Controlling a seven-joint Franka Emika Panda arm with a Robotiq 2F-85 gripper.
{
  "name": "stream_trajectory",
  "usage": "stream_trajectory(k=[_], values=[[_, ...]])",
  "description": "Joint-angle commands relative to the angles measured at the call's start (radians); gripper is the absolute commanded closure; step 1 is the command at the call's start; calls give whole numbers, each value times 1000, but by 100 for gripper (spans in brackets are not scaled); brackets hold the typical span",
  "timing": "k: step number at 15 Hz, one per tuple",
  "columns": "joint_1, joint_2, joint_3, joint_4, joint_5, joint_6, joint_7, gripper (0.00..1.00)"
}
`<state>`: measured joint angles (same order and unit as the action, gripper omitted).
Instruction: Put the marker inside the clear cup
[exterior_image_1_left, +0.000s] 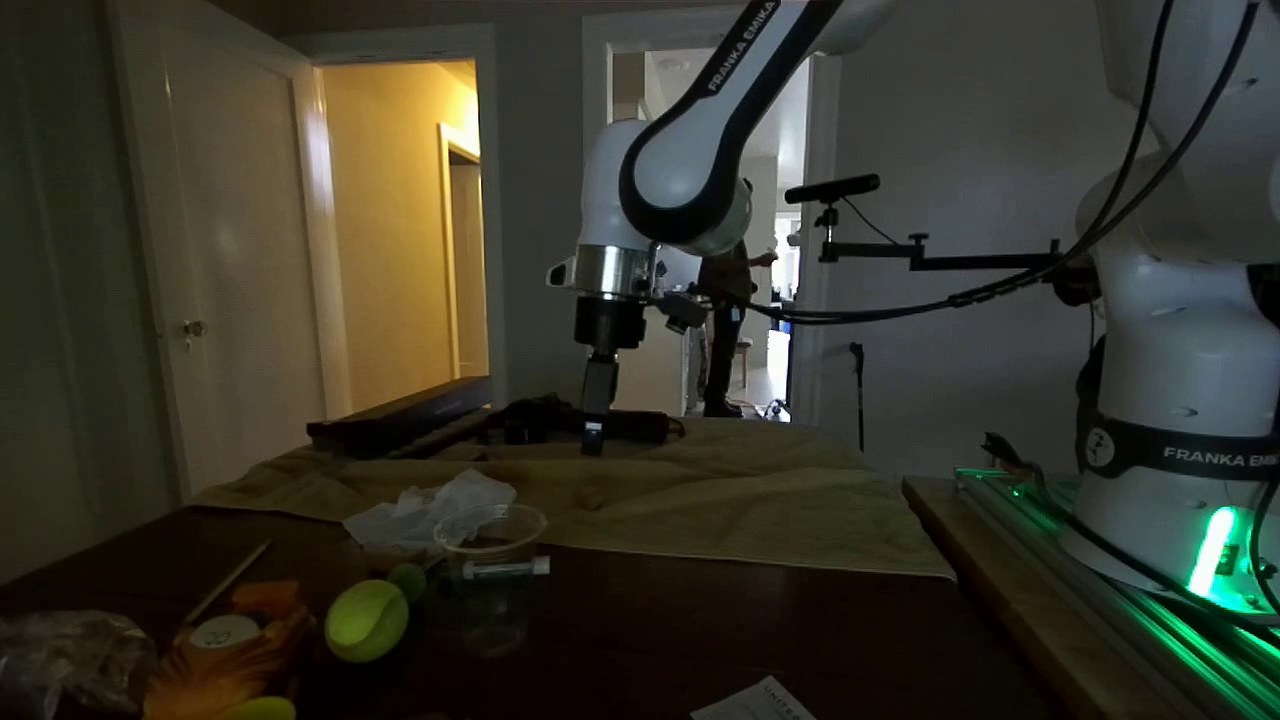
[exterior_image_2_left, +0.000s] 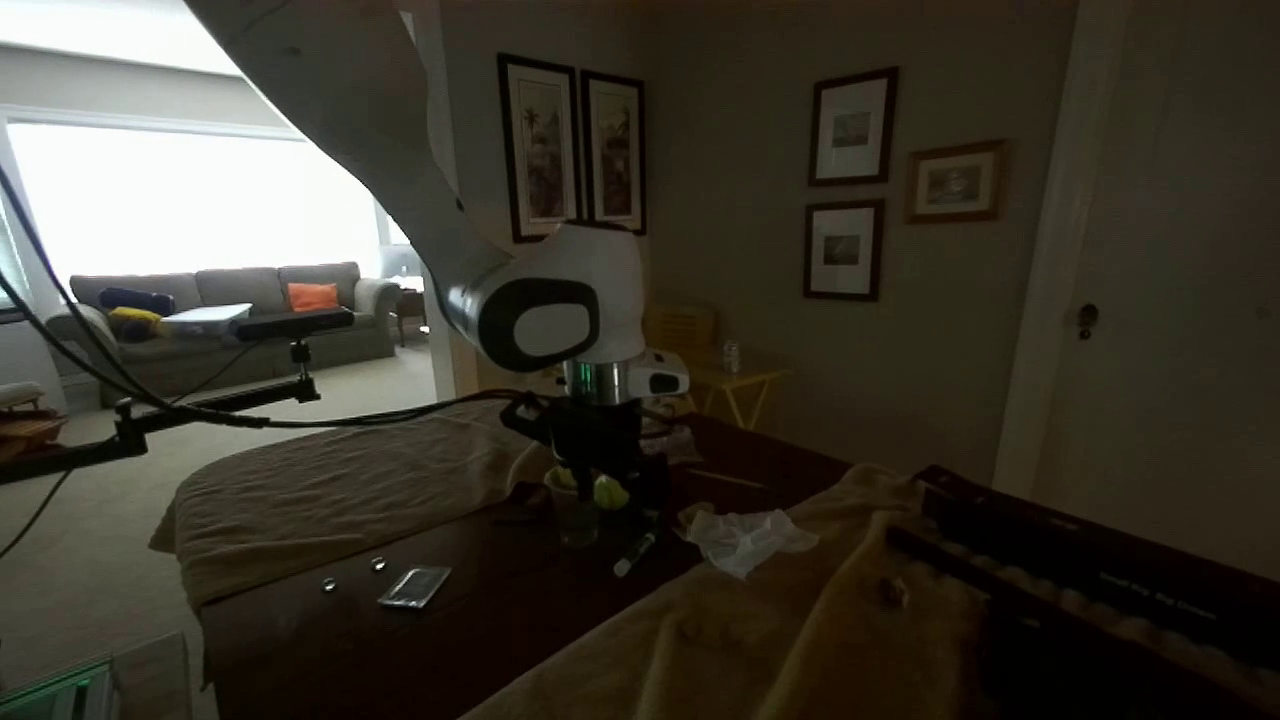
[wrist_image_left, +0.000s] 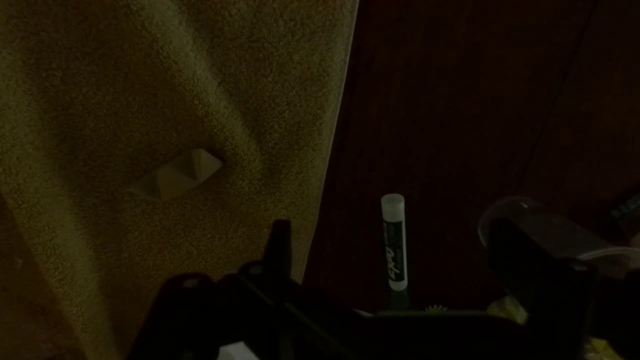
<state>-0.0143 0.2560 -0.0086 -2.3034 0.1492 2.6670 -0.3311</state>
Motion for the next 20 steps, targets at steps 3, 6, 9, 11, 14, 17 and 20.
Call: stream_trajectory(k=[3,6,9,11,14,17,20], values=[[-29,18,27,19,-16,-3,13,0],[-55,54,68,39,39,53,-43,0],[-74,123,104,77,25,141,-71,0],[-100,171,139,114,14,156,-104,0],[-138,241,184,179,-12,140,-161,0],[-146,305,190,252,-57,107,-190,0],[-139,288,185,215,-57,133,-147,0]])
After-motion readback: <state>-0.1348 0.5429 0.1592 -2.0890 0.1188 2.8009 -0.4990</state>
